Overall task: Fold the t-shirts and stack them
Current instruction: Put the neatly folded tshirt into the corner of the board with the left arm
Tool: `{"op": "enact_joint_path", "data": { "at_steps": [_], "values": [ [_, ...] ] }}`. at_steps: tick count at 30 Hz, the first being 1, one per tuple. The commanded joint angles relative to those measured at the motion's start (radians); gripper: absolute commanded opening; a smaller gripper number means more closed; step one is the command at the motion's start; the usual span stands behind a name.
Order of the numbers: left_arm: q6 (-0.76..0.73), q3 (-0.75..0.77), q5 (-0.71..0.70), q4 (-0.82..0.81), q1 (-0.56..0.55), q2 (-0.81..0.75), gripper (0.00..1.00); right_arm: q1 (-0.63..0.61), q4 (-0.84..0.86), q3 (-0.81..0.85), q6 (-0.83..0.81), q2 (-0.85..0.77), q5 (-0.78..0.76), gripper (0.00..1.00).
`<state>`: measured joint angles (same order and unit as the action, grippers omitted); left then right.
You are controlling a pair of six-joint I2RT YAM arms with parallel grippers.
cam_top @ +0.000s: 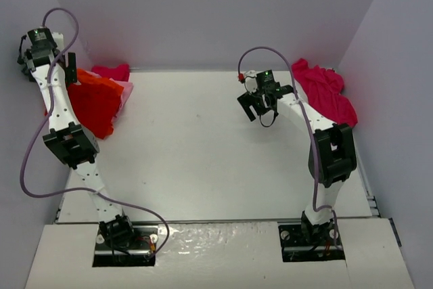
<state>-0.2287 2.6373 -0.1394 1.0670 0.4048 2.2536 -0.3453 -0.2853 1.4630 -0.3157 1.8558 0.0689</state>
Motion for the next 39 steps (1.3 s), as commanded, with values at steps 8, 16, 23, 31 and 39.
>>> {"op": "enact_joint_path", "data": {
  "at_steps": [8,16,23,31,39],
  "values": [
    [0.151,-0.429,0.293,-0.233,-0.034,-0.550,0.84,-0.024,0.048,0.012,-0.022,-0.134,-0.015,0.79],
    [0.132,-0.538,0.256,-0.224,-0.180,-0.643,0.85,-0.033,0.049,0.009,-0.022,-0.163,-0.026,0.79],
    [0.129,-0.578,0.274,-0.217,-0.223,-0.621,0.85,-0.044,0.059,-0.009,-0.027,-0.154,-0.030,0.79],
    [0.121,-0.835,0.359,-0.379,-0.251,-0.779,0.84,-0.046,0.072,-0.024,-0.027,-0.139,-0.017,0.80],
    [0.139,-1.128,0.285,-0.562,-0.253,-0.951,0.84,-0.060,0.072,-0.009,0.003,-0.093,0.020,0.80]
  ]
}}
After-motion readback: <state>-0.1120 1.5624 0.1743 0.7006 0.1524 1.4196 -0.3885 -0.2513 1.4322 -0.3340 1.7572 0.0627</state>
